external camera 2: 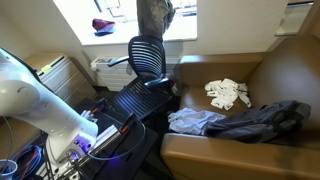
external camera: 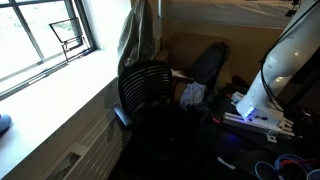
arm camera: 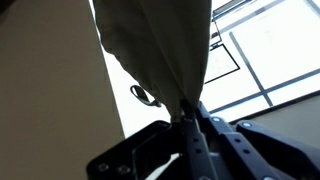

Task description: Move the brown clothing from the brown chair to the black chair

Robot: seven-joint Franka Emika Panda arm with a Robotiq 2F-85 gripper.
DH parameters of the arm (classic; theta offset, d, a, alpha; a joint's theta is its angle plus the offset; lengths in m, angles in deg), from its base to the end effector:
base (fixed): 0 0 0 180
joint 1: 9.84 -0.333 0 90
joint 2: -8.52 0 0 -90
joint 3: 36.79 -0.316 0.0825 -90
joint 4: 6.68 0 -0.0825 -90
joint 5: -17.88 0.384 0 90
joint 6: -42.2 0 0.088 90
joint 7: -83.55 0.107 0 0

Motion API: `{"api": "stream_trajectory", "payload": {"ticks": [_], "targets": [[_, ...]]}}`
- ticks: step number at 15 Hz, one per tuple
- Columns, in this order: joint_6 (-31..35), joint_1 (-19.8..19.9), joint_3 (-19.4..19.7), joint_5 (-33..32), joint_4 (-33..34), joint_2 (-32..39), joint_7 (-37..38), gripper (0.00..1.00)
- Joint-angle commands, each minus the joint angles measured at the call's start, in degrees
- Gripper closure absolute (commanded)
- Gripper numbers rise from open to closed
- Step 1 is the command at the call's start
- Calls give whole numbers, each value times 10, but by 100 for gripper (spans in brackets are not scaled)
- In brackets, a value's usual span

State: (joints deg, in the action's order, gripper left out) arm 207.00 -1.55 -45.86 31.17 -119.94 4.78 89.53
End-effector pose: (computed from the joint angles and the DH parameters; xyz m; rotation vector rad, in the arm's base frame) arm 0.5891 -0.0024 0.6128 -2.5874 0.3619 -1.3463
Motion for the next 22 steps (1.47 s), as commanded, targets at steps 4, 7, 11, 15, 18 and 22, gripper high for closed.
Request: {"api": "stream_trajectory", "payload": {"ticks": [4,7,11,15,18,22], "targets": [[-84,-65,-13,-4,-21,-152,-122,98],[-63,-131,20,51,-17,-174,-226,98],[-60,-138,46,55,-24,-156,-272,95],[-116,-140,86,-5,-46,-79,-242,100],[-154,-137,103,7,-41,8,-261,98],[-234,-107,98,73,0,130,-332,98]]}}
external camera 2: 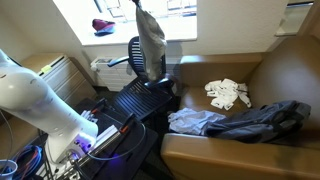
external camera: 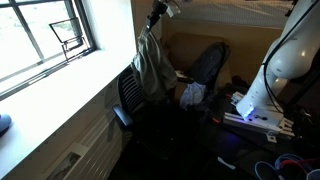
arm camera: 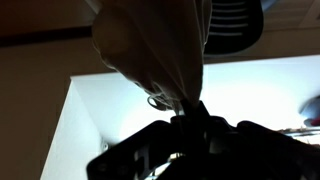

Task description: Move the brown clothing from the brown chair to the black chair

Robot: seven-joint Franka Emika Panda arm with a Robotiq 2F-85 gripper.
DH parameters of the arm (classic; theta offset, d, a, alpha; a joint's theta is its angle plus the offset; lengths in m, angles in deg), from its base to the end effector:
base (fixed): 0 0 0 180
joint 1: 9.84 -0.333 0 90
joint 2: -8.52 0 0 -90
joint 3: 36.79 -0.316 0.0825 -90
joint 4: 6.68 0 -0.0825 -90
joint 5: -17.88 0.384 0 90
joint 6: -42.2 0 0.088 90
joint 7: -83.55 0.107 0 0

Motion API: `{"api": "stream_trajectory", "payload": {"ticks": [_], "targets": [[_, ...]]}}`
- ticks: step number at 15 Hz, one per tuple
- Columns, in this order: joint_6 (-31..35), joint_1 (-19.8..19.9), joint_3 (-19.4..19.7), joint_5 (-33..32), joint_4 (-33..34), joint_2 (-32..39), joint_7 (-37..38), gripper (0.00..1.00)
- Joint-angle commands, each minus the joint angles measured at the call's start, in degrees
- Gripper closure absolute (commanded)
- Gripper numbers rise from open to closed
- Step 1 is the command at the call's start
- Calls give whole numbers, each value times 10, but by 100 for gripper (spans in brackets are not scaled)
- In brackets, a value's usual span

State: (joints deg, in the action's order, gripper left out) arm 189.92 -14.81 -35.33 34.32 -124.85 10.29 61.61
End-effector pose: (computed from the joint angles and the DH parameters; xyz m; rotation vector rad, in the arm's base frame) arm 0.5927 0.0316 0.4719 -2.8970 -0.3479 -0.7583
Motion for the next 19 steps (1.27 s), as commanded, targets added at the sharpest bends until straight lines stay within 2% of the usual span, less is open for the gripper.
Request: {"api": "stream_trajectory", "payload": {"ticks": [1,3,4,5,7,8,9,10,12,14,15,16,17,19], "targets": [[-89,38,-11,33,59,95,-46,98],[-111,54,-11,6,80,131,-29,98],[-113,66,-17,15,90,146,-44,98],[-64,72,-21,16,88,157,-56,98],[15,102,-55,84,88,170,-123,94],[10,126,-84,140,93,171,-153,68],[16,143,-106,184,100,177,-184,67],[6,118,-77,118,80,167,-127,86],[10,132,-95,162,89,170,-160,71],[9,135,-98,164,94,170,-160,67],[9,135,-98,165,94,170,-160,42],[47,115,-75,125,90,172,-109,40],[17,134,-97,150,94,170,-143,59],[33,132,-93,125,94,170,-112,45]]}}
